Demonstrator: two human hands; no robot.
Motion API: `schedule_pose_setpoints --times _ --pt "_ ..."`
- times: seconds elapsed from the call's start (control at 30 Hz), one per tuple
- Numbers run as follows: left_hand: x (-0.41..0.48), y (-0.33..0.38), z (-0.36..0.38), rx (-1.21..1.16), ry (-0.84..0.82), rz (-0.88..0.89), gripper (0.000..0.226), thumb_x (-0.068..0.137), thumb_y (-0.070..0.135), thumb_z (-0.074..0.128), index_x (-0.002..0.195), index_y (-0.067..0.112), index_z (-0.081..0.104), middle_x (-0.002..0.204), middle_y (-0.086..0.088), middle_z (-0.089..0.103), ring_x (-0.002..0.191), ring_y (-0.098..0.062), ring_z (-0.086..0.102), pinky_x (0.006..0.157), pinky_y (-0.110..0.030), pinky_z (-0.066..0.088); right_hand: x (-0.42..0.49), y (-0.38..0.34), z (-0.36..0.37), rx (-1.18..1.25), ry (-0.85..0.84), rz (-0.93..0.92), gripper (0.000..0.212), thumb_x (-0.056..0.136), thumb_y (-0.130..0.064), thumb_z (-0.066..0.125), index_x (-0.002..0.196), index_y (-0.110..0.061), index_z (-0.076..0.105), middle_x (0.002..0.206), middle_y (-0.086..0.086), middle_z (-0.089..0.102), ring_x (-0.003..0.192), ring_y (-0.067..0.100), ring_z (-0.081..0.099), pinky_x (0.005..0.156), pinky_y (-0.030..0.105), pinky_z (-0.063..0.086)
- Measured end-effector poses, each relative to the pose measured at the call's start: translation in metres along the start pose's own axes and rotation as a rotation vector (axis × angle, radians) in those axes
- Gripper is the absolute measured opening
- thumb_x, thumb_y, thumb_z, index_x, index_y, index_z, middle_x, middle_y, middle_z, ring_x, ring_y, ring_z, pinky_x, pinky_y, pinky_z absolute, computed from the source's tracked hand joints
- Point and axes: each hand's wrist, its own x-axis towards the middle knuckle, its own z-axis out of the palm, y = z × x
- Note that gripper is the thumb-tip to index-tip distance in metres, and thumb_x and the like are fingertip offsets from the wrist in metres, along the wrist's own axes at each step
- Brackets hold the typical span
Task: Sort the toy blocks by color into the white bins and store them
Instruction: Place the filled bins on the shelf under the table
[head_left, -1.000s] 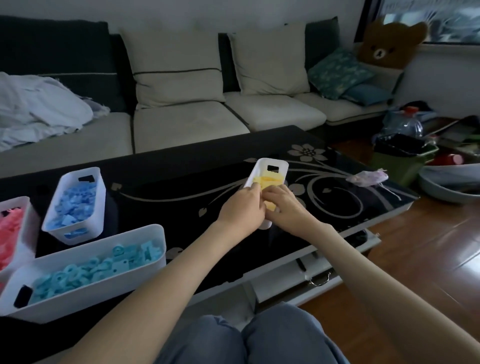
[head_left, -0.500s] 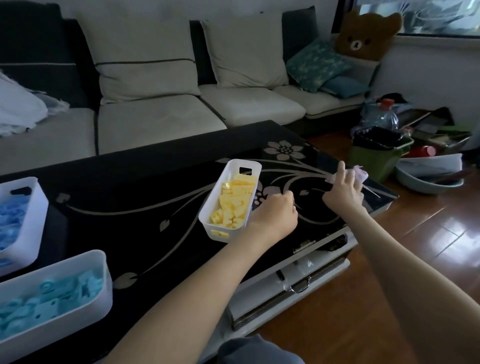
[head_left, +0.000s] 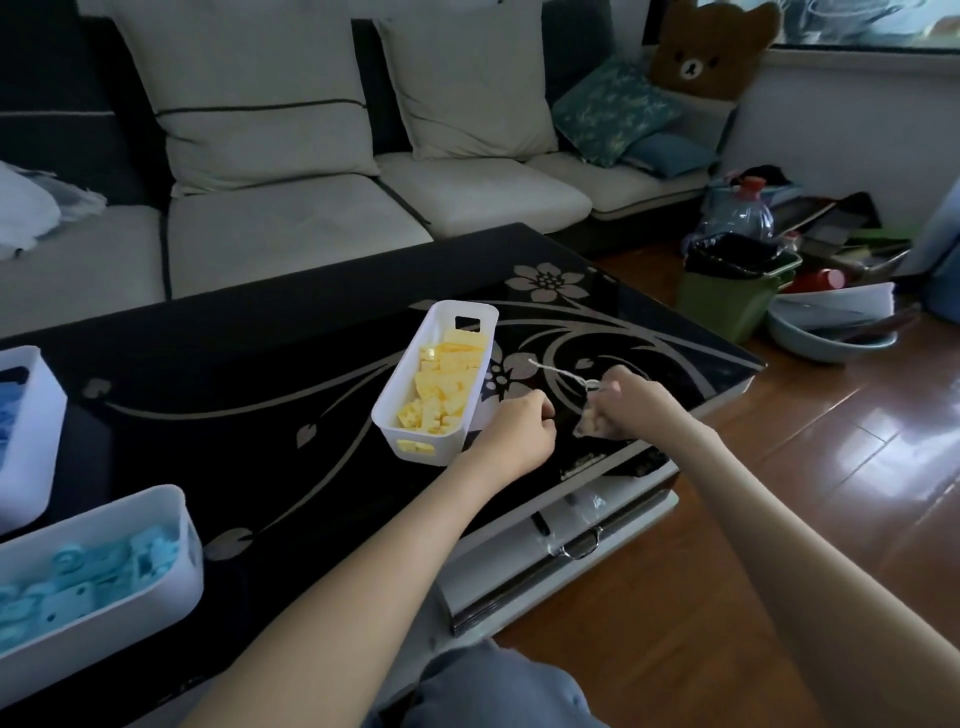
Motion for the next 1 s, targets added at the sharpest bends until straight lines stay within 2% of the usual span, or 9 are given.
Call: schedule_pose_setpoints --times 0.1,0.2,0.33,0.43,0.53,0.6,0.7,0.87,1.0 --pt "-0.018 -0.001 0.002 -0.068 -0.025 -0.001 0.025 0.095 0.017 0.045 0.115 0.012 0.059 0.109 -0.004 0.063 0.085 -0.013 0.053 0.061 -0.018 0.037 -0.037 -0.010 0.005 -0.024 -0.071 -0.158 0.021 0.097 -0.028 0.045 0.105 -0.011 0.054 0.087 0.004 0.058 0.084 0.024 0.059 0.066 0.023 0.039" --pt "-0.038 -0.002 0.003 -0.131 -0.023 -0.039 0.024 0.095 0.017 0.046 0.112 0.013 0.063 0.109 -0.005 0.065 0.098 -0.019 0.059 0.070 -0.021 0.039 -0.064 -0.016 0.023 -0.133 -0.167 -0.252 0.014 0.098 -0.031 0.043 0.094 -0.020 0.051 0.088 -0.003 0.054 0.076 0.013 0.055 0.062 0.018 0.038" --pt "-0.066 -0.002 0.001 -0.188 -0.032 -0.087 0.029 0.098 0.028 0.044 0.112 0.010 0.063 0.109 -0.007 0.067 0.099 -0.021 0.061 0.080 -0.027 0.045 -0.099 -0.019 0.042 0.378 -0.117 -0.183 0.018 0.097 -0.024 0.044 0.084 -0.013 0.050 0.064 0.000 0.056 0.046 0.007 0.050 0.043 0.019 0.039" --pt "-0.088 -0.004 -0.001 -0.160 -0.134 -0.084 0.027 0.096 0.035 0.051 0.106 0.012 0.060 0.096 -0.004 0.067 0.085 -0.016 0.061 0.077 -0.027 0.046 -0.123 -0.027 0.042 0.608 -0.113 -0.169 0.015 0.097 -0.019 0.046 0.087 -0.010 0.054 0.066 0.003 0.059 0.052 0.012 0.055 0.047 0.022 0.045" --pt "-0.110 -0.011 -0.003 -0.141 -0.161 -0.049 0.014 0.093 0.026 0.056 0.094 0.013 0.059 0.090 -0.010 0.070 0.077 -0.018 0.061 0.072 -0.026 0.046 -0.148 -0.039 0.035 0.777 -0.197 -0.196 0.015 0.099 -0.013 0.044 0.104 -0.003 0.054 0.073 0.007 0.062 0.053 0.011 0.059 0.046 0.017 0.045" --pt "-0.120 -0.014 -0.006 -0.211 -0.135 -0.030 0.015 0.093 0.025 0.056 0.095 0.011 0.062 0.087 -0.009 0.069 0.070 -0.013 0.062 0.063 -0.020 0.046 -0.158 -0.043 0.028 0.707 -0.241 -0.211 0.016 0.098 -0.012 0.042 0.108 -0.005 0.053 0.078 0.009 0.065 0.058 0.012 0.063 0.051 0.021 0.049" --pt "-0.136 -0.018 -0.006 -0.338 -0.147 -0.031 0.015 0.096 0.029 0.052 0.093 0.018 0.062 0.068 0.001 0.060 0.051 -0.004 0.053 0.042 -0.008 0.037 -0.164 -0.051 0.013 0.407 -0.331 -0.245 0.016 0.096 -0.015 0.044 0.107 -0.012 0.054 0.086 0.012 0.070 0.067 0.022 0.066 0.062 0.033 0.052" --pt "-0.148 -0.034 0.000 -0.624 -0.317 -0.102 0.013 0.097 0.012 0.050 0.088 0.011 0.060 0.068 -0.005 0.059 0.051 -0.009 0.056 0.064 -0.026 0.055 -0.169 -0.081 -0.005 0.023 -0.590 -0.252 0.018 0.093 -0.013 0.049 0.108 -0.004 0.053 0.088 0.016 0.071 0.067 0.020 0.067 0.059 0.028 0.052" --pt "-0.152 -0.052 0.007 -0.630 -0.408 -0.160 0.015 0.098 0.021 0.050 0.101 0.011 0.062 0.070 -0.006 0.062 0.053 -0.008 0.057 0.059 -0.023 0.055 -0.171 -0.087 0.023 -0.090 -0.710 -0.202 0.019 0.095 -0.010 0.047 0.112 -0.003 0.052 0.090 0.018 0.068 0.071 0.025 0.064 0.062 0.030 0.051"
